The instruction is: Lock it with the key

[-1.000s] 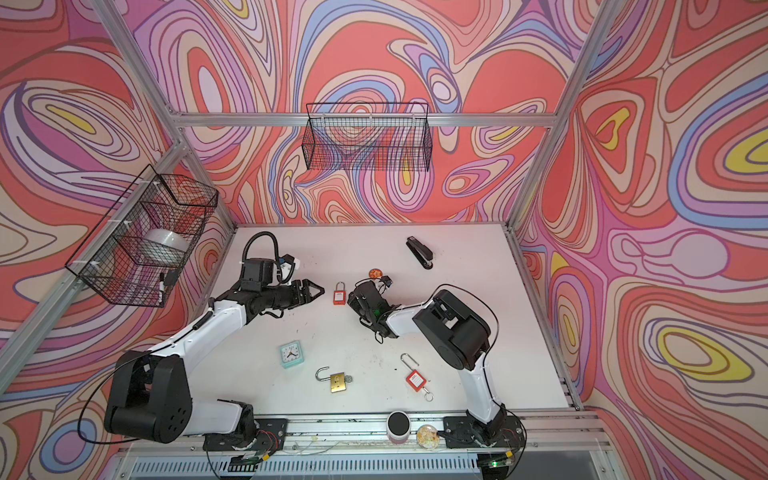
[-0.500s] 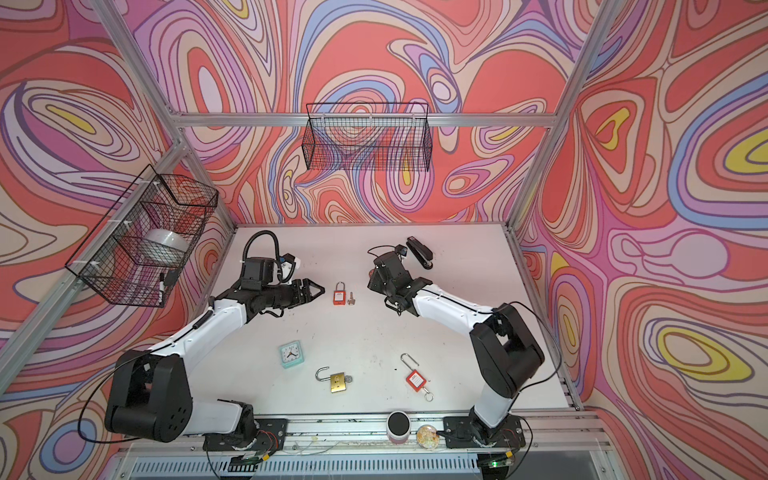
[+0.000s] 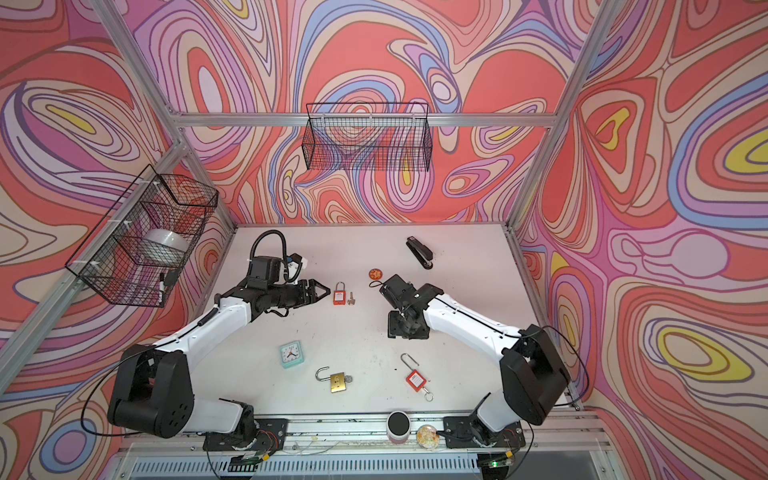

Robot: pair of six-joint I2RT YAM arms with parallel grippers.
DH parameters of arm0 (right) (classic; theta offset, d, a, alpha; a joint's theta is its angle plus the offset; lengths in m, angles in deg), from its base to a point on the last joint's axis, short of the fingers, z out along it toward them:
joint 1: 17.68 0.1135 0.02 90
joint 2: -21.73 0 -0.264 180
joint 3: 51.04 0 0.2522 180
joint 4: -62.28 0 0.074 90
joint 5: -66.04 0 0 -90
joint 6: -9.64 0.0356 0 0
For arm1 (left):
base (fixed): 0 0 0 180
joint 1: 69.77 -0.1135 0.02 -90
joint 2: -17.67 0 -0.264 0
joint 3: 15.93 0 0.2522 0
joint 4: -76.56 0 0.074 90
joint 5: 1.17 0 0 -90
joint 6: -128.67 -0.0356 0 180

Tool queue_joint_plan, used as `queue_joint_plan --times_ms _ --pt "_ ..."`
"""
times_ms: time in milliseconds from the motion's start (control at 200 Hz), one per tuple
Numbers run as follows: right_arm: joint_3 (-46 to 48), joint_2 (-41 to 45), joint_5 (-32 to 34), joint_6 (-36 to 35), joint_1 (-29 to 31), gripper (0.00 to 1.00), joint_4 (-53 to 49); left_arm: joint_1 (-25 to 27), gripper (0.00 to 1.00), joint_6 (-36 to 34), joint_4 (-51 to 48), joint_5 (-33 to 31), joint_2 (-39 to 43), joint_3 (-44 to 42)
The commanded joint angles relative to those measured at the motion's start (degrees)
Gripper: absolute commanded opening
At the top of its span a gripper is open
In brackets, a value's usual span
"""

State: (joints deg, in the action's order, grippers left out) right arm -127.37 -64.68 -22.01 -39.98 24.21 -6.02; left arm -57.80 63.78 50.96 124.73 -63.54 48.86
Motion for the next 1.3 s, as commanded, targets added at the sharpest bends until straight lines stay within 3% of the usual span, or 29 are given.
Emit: queue_joint_plan --times_ms 0,401,681,976,1197,1297 --pt "3.06 0.88 -1.19 2.77 2.56 0.69 -5.53 0.98 0.67 -0.80 -0.65 -1.15 0.76 0.66" --pt "16.45 7.44 -4.28 10.81 6.51 0.76 2.79 3.87 0.67 -1.37 -2.33 -5.93 3.62 -2.32" --pt "19.83 5.07 -6.03 9.09 6.50 0.76 5.87 4.71 0.67 -1.28 -2.93 -6.55 3.04 -0.97" --pt "19.13 1.80 -11.35 7.87 8.54 0.58 9.81 5.21 0.67 -1.29 -4.25 -6.87 1.85 0.83" --pt "16.11 -3.03 -7.67 5.82 10.35 0.48 5.38 5.41 0.67 -0.67 -4.81 -6.75 1.76 1.22" --pt "14.42 -4.61 -6.43 4.82 11.06 0.38 4.17 5.43 0.67 -0.22 -5.23 -6.48 1.76 1.53"
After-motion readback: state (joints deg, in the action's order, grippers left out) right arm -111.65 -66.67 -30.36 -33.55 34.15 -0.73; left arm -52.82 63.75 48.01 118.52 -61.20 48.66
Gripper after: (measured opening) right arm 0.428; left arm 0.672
